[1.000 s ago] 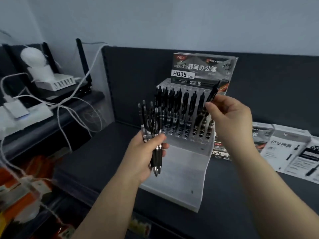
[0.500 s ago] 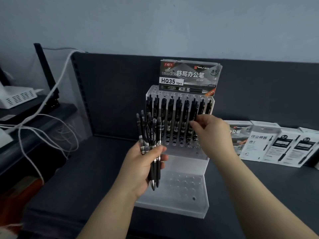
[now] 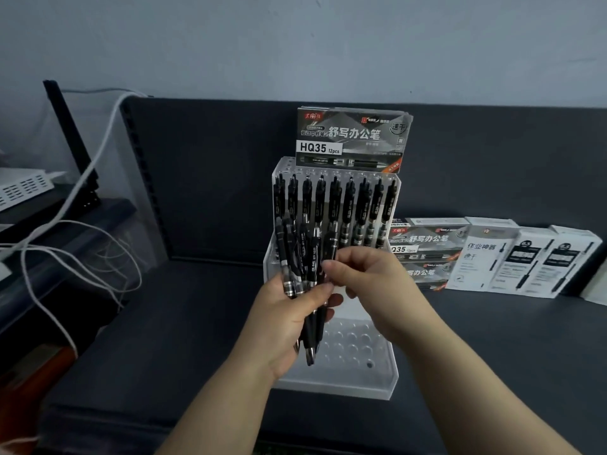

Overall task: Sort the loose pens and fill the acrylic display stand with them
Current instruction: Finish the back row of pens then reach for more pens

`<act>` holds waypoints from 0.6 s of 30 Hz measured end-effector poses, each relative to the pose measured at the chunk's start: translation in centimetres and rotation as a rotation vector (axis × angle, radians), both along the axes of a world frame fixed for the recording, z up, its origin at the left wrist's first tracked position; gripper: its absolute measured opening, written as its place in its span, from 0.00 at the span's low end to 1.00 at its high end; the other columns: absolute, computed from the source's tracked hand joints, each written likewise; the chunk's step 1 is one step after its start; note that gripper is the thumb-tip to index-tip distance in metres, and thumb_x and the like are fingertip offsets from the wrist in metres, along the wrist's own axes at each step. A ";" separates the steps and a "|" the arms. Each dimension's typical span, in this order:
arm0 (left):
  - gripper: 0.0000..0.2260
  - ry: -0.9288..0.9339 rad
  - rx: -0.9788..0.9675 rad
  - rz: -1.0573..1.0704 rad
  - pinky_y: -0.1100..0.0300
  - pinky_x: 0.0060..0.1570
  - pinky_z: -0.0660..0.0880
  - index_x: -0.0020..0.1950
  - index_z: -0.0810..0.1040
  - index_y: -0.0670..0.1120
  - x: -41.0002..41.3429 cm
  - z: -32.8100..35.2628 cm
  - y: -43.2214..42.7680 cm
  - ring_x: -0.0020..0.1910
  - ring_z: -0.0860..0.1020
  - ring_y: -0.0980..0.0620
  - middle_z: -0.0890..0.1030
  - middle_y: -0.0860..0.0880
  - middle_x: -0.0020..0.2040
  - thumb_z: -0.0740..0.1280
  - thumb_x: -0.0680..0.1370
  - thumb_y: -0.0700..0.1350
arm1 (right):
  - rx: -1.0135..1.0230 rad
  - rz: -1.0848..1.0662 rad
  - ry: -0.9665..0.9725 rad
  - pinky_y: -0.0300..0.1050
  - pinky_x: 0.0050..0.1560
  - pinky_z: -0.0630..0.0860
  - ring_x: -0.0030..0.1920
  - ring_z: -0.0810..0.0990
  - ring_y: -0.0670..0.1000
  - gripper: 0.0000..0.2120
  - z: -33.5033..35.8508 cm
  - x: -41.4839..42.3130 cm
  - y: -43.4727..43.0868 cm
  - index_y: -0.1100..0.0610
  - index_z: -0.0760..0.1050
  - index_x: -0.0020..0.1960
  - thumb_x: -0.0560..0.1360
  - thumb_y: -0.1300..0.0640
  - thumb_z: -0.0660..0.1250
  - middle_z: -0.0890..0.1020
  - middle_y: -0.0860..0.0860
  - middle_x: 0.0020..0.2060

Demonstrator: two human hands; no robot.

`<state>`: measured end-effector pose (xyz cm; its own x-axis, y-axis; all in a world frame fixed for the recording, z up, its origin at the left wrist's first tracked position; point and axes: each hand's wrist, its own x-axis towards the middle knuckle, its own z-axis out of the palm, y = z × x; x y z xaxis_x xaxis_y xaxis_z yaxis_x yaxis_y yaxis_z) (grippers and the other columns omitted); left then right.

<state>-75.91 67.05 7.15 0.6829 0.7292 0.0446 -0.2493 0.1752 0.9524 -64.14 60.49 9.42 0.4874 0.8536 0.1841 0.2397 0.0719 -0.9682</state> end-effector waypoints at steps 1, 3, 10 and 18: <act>0.09 -0.008 -0.010 -0.003 0.55 0.44 0.78 0.53 0.80 0.45 0.1 0.0 0.0 0.45 0.83 0.47 0.85 0.46 0.47 0.66 0.75 0.35 | 0.019 0.011 0.029 0.37 0.33 0.68 0.30 0.70 0.45 0.10 0.1 0.1 -0.2 0.58 0.78 0.35 0.75 0.60 0.66 0.76 0.47 0.27; 0.09 -0.023 -0.027 0.006 0.55 0.44 0.78 0.53 0.80 0.44 0.3 0.0 0.1 0.44 0.83 0.46 0.85 0.45 0.47 0.66 0.75 0.34 | 0.033 0.022 0.051 0.37 0.33 0.68 0.31 0.70 0.45 0.10 0.3 0.2 -0.6 0.56 0.79 0.37 0.77 0.60 0.64 0.76 0.46 0.27; 0.09 -0.057 -0.018 0.036 0.59 0.40 0.78 0.53 0.80 0.43 1.0 0.2 -0.3 0.42 0.83 0.49 0.85 0.46 0.44 0.68 0.74 0.35 | 0.108 -0.103 0.050 0.29 0.32 0.71 0.29 0.76 0.39 0.05 0.6 0.0 -0.6 0.54 0.77 0.44 0.72 0.63 0.69 0.80 0.46 0.32; 0.03 -0.008 -0.092 0.124 0.61 0.30 0.76 0.46 0.77 0.43 1.1 -0.3 0.2 0.29 0.77 0.54 0.79 0.49 0.33 0.68 0.75 0.36 | 0.308 -0.452 -0.139 0.33 0.44 0.76 0.41 0.82 0.40 0.08 3.8 5.0 -0.6 0.54 0.79 0.52 0.74 0.62 0.68 0.84 0.46 0.42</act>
